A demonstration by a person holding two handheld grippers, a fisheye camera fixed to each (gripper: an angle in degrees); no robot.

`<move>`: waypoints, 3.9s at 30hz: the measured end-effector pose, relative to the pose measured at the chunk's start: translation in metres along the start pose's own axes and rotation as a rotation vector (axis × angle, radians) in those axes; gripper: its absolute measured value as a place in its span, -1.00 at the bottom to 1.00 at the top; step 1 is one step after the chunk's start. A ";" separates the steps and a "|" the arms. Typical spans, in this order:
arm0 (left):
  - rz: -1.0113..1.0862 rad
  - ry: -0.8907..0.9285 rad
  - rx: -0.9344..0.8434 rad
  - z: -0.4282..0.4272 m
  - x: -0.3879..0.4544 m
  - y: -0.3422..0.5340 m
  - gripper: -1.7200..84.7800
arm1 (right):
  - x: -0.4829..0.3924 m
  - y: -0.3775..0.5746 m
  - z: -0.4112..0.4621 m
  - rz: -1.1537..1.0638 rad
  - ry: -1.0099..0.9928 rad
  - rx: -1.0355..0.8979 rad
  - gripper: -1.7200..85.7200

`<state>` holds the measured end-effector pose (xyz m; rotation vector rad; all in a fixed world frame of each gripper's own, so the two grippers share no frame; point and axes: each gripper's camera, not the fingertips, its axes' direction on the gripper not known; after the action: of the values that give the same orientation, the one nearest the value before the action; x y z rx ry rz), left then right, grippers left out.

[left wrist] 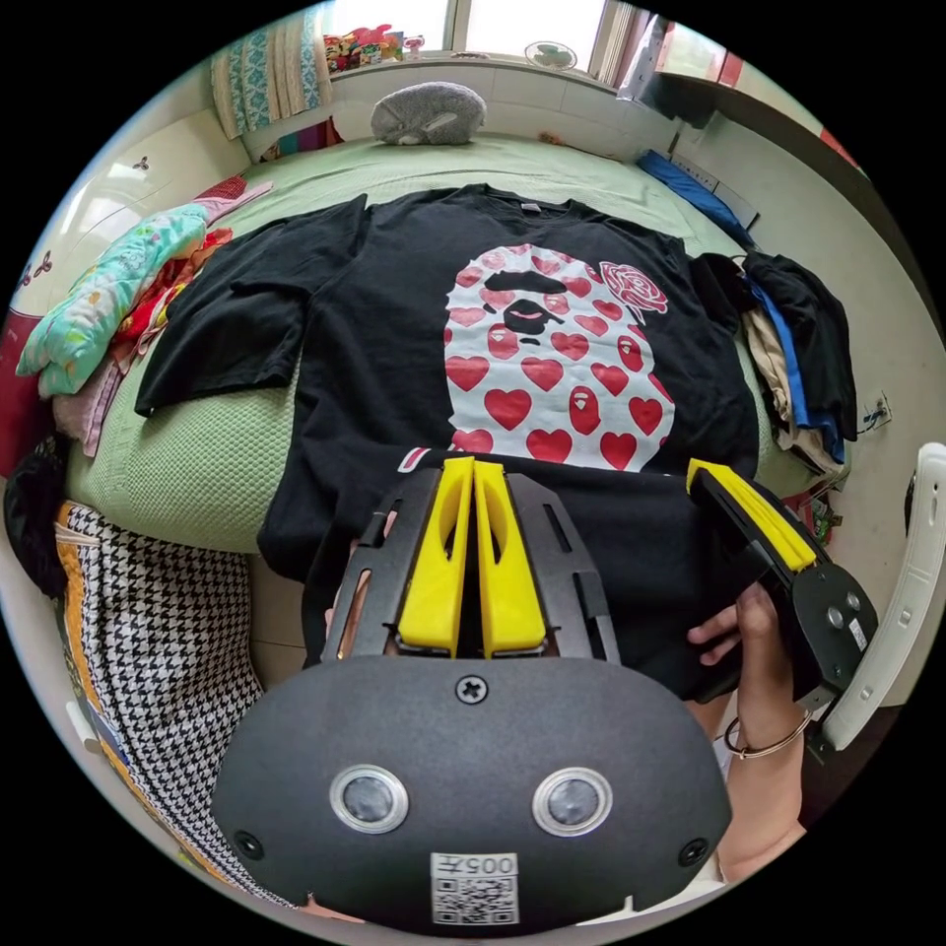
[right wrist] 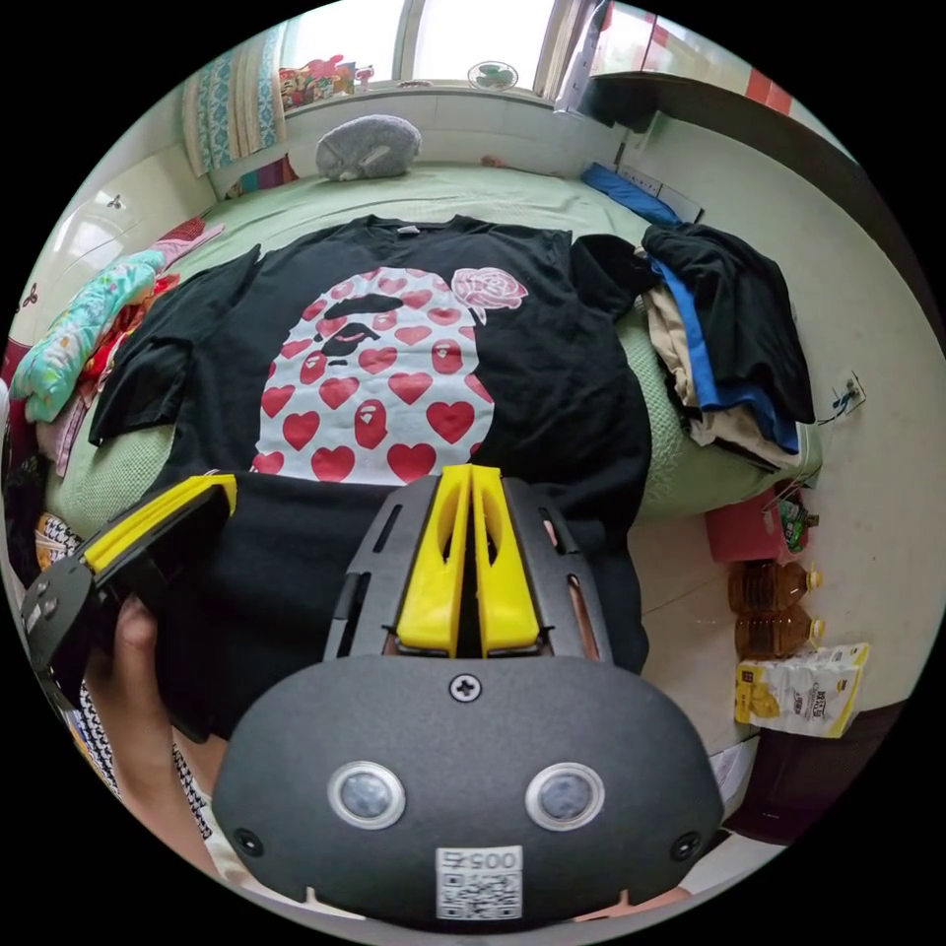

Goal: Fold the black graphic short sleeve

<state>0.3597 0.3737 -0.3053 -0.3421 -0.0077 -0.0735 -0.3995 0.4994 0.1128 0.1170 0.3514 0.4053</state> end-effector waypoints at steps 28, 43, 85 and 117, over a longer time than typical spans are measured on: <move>-0.004 0.008 0.002 0.004 -0.004 -0.002 -0.97 | -0.006 -0.008 0.009 -0.001 0.007 0.001 -0.98; -0.006 0.012 0.004 0.005 -0.012 -0.004 -0.97 | -0.003 -0.013 0.013 -0.003 0.014 0.003 -0.98; 0.120 -0.141 0.379 -0.081 -0.081 0.030 -0.96 | 0.082 -0.008 -0.007 0.045 -0.298 0.099 -0.98; -0.192 -0.079 0.177 0.032 -0.393 -0.144 -0.76 | -0.057 -0.173 0.007 -0.613 -0.522 0.220 -0.71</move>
<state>-0.0427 0.2767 -0.2349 -0.1660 -0.1250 -0.2479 -0.3827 0.3184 0.1062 0.3117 -0.0943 -0.2755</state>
